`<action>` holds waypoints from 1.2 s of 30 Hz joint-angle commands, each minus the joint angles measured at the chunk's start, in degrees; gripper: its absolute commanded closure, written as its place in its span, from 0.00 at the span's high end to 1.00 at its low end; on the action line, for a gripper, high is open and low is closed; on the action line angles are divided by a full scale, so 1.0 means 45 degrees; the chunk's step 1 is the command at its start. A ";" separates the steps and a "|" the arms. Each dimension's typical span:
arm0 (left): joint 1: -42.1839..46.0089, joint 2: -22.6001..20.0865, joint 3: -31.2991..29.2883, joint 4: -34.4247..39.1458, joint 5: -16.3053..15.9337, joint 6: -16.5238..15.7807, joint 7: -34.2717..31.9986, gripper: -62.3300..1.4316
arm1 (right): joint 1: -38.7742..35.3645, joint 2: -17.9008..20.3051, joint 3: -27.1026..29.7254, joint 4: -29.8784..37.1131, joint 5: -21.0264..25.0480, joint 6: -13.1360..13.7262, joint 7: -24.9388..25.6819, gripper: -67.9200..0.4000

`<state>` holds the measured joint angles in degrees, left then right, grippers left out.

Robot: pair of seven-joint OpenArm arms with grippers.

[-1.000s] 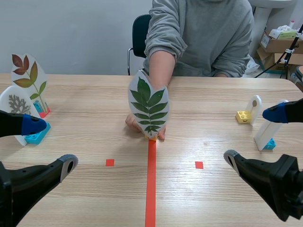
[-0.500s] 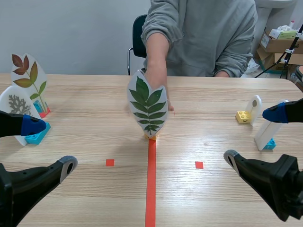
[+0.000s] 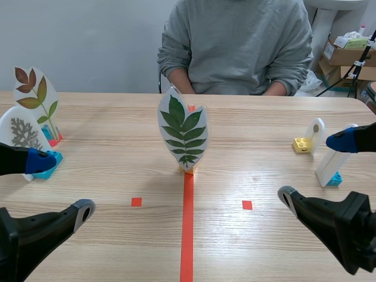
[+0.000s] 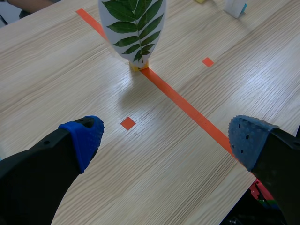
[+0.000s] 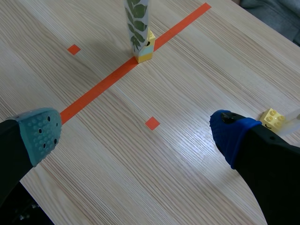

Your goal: Do the leaf sorting experiment

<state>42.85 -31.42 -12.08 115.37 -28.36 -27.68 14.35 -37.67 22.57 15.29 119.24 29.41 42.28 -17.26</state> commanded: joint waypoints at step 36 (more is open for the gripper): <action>-1.5674 0.1496 1.0263 -1.1929 0.3371 -0.0597 -0.1214 0.91 | 0.0015 0.0165 0.0170 -0.0019 0.0131 0.0097 -0.0141 0.98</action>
<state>-27.64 -25.80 34.52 59.96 -12.62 -30.24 9.76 -37.67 22.57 15.31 119.24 29.41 42.28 -18.33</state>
